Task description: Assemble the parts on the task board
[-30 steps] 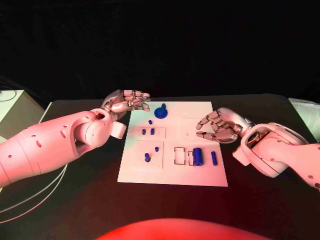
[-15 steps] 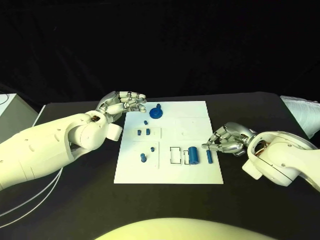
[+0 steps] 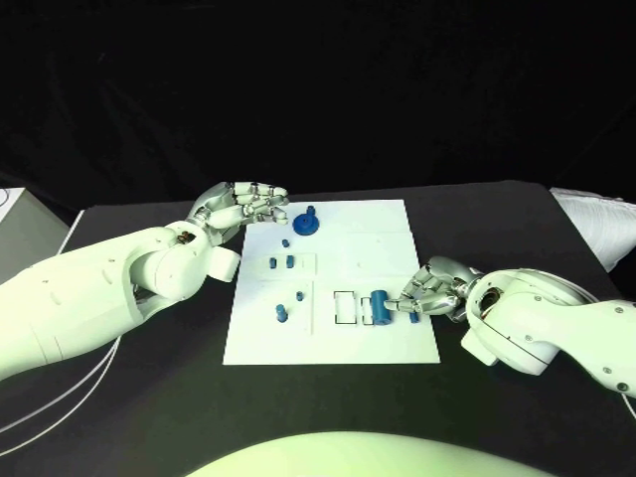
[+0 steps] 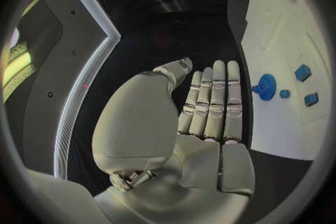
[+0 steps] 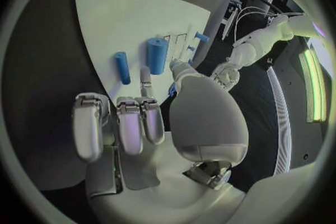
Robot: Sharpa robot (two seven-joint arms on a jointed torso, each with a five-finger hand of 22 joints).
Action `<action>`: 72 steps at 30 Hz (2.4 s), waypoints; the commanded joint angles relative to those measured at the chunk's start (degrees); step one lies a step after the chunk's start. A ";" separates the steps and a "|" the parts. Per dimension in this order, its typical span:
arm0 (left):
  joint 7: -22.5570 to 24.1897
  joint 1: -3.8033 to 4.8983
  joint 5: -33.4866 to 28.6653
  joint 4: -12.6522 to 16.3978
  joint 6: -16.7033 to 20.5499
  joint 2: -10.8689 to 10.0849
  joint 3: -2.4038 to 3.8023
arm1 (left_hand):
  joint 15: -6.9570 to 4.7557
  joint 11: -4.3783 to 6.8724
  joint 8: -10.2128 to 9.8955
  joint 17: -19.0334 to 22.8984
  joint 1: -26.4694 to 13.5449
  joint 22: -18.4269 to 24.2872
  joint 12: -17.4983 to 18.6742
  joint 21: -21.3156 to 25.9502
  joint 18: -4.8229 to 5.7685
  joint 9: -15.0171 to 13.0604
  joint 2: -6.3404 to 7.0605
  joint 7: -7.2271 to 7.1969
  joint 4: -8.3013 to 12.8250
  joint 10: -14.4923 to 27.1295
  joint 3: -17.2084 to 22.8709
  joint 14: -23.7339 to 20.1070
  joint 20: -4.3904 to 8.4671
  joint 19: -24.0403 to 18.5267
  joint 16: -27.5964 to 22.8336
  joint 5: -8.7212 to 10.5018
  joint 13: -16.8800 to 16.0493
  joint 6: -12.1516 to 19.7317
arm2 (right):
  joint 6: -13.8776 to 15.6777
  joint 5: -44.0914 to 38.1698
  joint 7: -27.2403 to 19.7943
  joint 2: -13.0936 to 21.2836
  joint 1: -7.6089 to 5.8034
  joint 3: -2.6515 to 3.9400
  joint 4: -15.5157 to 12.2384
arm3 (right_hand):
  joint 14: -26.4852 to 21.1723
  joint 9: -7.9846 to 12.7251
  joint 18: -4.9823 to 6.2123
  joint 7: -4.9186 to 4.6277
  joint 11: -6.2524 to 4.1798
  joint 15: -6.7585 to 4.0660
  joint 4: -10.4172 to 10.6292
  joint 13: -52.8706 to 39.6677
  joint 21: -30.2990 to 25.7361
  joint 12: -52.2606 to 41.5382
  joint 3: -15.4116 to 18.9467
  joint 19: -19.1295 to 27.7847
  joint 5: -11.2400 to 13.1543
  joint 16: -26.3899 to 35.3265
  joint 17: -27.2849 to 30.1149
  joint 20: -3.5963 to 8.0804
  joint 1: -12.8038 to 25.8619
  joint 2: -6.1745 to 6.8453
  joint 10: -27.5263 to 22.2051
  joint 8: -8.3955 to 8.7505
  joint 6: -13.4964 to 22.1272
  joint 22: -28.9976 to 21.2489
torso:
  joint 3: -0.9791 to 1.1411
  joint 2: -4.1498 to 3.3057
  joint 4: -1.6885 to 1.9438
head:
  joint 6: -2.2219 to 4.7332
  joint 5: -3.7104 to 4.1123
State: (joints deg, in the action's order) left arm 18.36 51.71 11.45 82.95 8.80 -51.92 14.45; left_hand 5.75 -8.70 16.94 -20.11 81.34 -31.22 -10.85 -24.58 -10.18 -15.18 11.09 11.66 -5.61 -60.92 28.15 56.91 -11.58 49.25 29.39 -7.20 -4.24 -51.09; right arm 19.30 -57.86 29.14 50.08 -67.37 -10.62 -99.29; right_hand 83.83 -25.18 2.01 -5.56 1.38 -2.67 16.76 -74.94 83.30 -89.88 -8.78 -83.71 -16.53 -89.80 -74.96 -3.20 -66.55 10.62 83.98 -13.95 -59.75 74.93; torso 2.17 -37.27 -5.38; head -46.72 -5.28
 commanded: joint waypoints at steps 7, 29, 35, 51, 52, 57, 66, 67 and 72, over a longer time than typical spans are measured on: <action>0.71 -0.02 -0.35 0.26 -0.78 -0.12 0.05 | -0.13 0.20 -0.20 -0.13 -0.35 0.09 -0.20 0.43 0.00 0.04 -0.36 0.01 0.00 -0.18 -0.39 -0.30 -0.24 0.12 -0.25 0.00 -0.08 -0.23 | 1.47 -3.74 2.01 -2.06 0.91 -0.06 1.24 | 6.17 -0.12 -0.72 0.06 -0.31 -0.05 -0.05 -15.06 0.12 -0.12 1.22 -4.73 -0.20 -0.20 -15.04 0.08 0.42 -0.30 6.02 -0.43 0.24 12.98 | 0.09 -0.11 -0.05 | -0.35 0.05; 0.47 -0.02 -0.35 0.36 -1.15 -0.28 0.05 | -0.12 0.20 -0.18 -0.18 -0.40 0.11 -0.20 0.48 0.00 0.03 -0.39 0.00 -0.04 -0.16 -0.40 -0.31 -0.25 0.14 -0.28 -0.01 -0.09 -0.28 | -2.70 -5.73 2.70 -5.71 2.13 -0.10 4.37 | 6.17 -0.64 -0.64 0.11 -0.32 -0.04 0.06 -15.06 -0.29 -0.12 9.43 -4.61 2.13 -0.20 -15.04 0.01 -1.08 -1.75 6.02 -1.13 0.46 12.99 | -0.01 -0.08 -0.06 | -1.05 -0.18; 0.44 -0.02 -0.35 0.39 -1.20 -0.33 0.05 | -0.12 0.20 -0.18 -0.18 -0.40 0.11 -0.20 0.48 0.00 0.03 -0.39 0.00 -0.04 -0.16 -0.40 -0.31 -0.25 0.14 -0.28 -0.01 -0.09 -0.28 | -3.44 -5.77 2.74 -6.19 2.42 -0.14 4.83 | 6.17 -0.71 -0.63 0.17 -0.36 -0.06 0.00 -15.06 -0.34 -0.12 9.72 -4.59 2.05 -0.20 -15.04 0.02 -1.49 -1.94 6.02 -1.27 0.32 12.99 | 0.02 -0.05 -0.07 | -1.22 -0.25; 0.40 -0.02 -0.35 0.41 -1.23 -0.52 0.05 | -0.12 0.22 -0.14 -0.31 -0.46 0.16 -0.24 0.59 -0.01 0.01 -0.50 -0.02 -0.12 -0.13 -0.41 -0.33 -0.27 0.18 -0.35 -0.05 -0.10 -0.38 | 0.69 -3.84 2.49 -5.39 2.64 -0.15 4.40 | 6.17 -0.09 -0.67 0.46 -0.71 -0.40 -0.16 -15.06 -0.21 -0.12 3.01 -4.65 -12.20 -0.20 -15.04 0.35 -9.06 -2.45 6.02 -1.10 0.06 13.16 | 0.02 -0.06 -0.06 | -1.13 -0.27; 0.39 -0.02 -0.35 0.40 -1.28 -0.53 0.05 | -0.12 0.22 -0.14 -0.31 -0.46 0.16 -0.24 0.59 -0.01 0.01 -0.50 -0.02 -0.12 -0.13 -0.41 -0.33 -0.27 0.18 -0.35 -0.05 -0.10 -0.38 | 1.04 -3.08 2.46 -5.20 2.63 -0.15 4.27 | 6.17 -0.02 -0.67 0.46 -0.72 -0.42 -0.17 -15.06 -0.24 -0.12 2.49 -4.64 -12.81 -0.20 -15.04 0.35 -9.06 -2.29 6.02 -1.07 0.00 13.15 | 0.01 -0.05 -0.06 | -1.11 -0.30; 0.38 -0.03 -0.35 0.33 -1.54 -0.56 0.05 | -0.14 0.24 -0.14 -0.35 -0.40 0.17 -0.25 0.62 -0.02 0.00 -0.54 -0.04 -0.09 -0.12 -0.38 -0.33 -0.27 0.20 -0.36 -0.06 -0.11 -0.40 | 2.66 2.13 1.95 -4.08 2.30 -0.08 3.23 | 6.17 0.33 -0.65 0.49 -0.78 -0.47 -0.32 -15.06 -0.37 -0.12 -2.85 -4.62 -17.32 -0.20 -15.04 0.41 -8.74 -0.59 6.02 -0.95 -0.35 13.17 | 0.02 -0.03 -0.02 | -0.99 -0.50; 0.20 -0.03 -0.35 0.18 -1.75 -0.56 0.05 | -0.15 0.26 -0.13 -0.41 -0.29 0.19 -0.27 0.66 -0.03 -0.01 -0.63 -0.07 -0.03 -0.11 -0.31 -0.35 -0.26 0.22 -0.40 -0.10 -0.11 -0.43 | 3.61 8.46 0.51 -2.50 0.64 0.16 0.66 | 6.17 0.42 -0.61 0.39 -0.70 -0.39 -0.42 -14.82 -0.64 0.12 -5.48 -4.55 -17.01 -0.20 -15.04 0.36 -7.85 0.56 5.84 -0.91 -0.38 13.13 | -0.03 -0.06 -0.05 | -0.75 -0.67; 0.18 -0.03 -0.35 0.18 -1.77 -0.56 0.05 | -0.15 0.26 -0.13 -0.41 -0.29 0.19 -0.27 0.66 -0.03 -0.01 -0.63 -0.07 -0.03 -0.11 -0.31 -0.35 -0.26 0.22 -0.40 -0.10 -0.11 -0.43 | 3.63 8.95 0.35 -2.34 0.43 0.19 0.29 | 6.17 0.42 -0.61 0.39 -0.70 -0.39 -0.42 -14.81 -0.65 0.13 -5.50 -4.55 -17.01 -0.20 -15.04 0.36 -7.85 0.57 5.84 -0.91 -0.38 13.13 | -0.03 -0.08 -0.03 | -0.71 -0.65; 0.13 -0.03 -0.35 0.18 -1.82 -0.57 0.05 | -0.16 0.27 -0.12 -0.43 -0.23 0.19 -0.27 0.67 -0.03 -0.01 -0.66 -0.08 0.00 -0.10 -0.28 -0.36 -0.26 0.23 -0.42 -0.11 -0.11 -0.44 | 3.53 10.23 -0.13 -2.18 -0.28 0.30 -1.29 | 6.17 0.44 -0.60 0.30 -0.62 -0.34 -0.37 -14.72 -0.69 0.22 -6.40 -4.53 -16.59 -0.20 -15.04 0.32 -7.19 1.01 5.78 -0.90 -0.33 13.13 | -0.08 -0.04 -0.04 | -0.70 -0.80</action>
State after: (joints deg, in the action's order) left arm 18.21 51.68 11.40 83.04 8.08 -52.54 14.45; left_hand 5.75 -8.70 16.94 -20.45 81.04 -31.11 -10.81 -24.24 -10.18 -15.18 10.79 11.66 -5.77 -60.92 27.98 56.91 -11.58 49.25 29.17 -7.20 -4.26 -51.09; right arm 22.71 -50.40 30.23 47.98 -67.58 -10.34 -100.06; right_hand 84.04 -24.45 2.12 -5.28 0.81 -2.89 19.72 -74.94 82.84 -89.88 -11.64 -83.91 -33.29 -89.76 -74.92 -2.99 -74.20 11.54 84.03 -14.61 -59.84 74.94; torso 2.13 -37.31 -5.41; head -47.43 -5.99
